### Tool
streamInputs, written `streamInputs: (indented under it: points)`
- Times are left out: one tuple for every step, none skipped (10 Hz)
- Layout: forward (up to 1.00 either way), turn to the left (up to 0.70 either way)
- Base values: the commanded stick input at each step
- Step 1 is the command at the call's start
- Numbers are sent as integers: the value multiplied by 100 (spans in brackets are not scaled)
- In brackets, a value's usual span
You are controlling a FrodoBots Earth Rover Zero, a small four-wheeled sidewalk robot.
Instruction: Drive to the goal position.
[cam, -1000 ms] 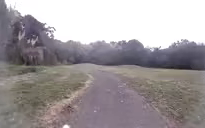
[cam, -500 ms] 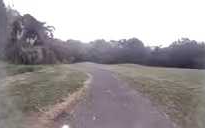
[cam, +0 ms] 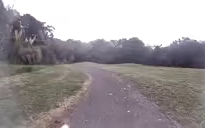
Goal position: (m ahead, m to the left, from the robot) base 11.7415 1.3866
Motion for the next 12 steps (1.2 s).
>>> streamInputs:
  points:
    - [45,0]
    - [45,0]
    - [45,0]
    - [45,0]
    - [45,0]
    - [45,0]
    - [45,0]
    - [45,0]
    - [45,0]
    - [45,0]
    - [45,0]
    - [45,0]
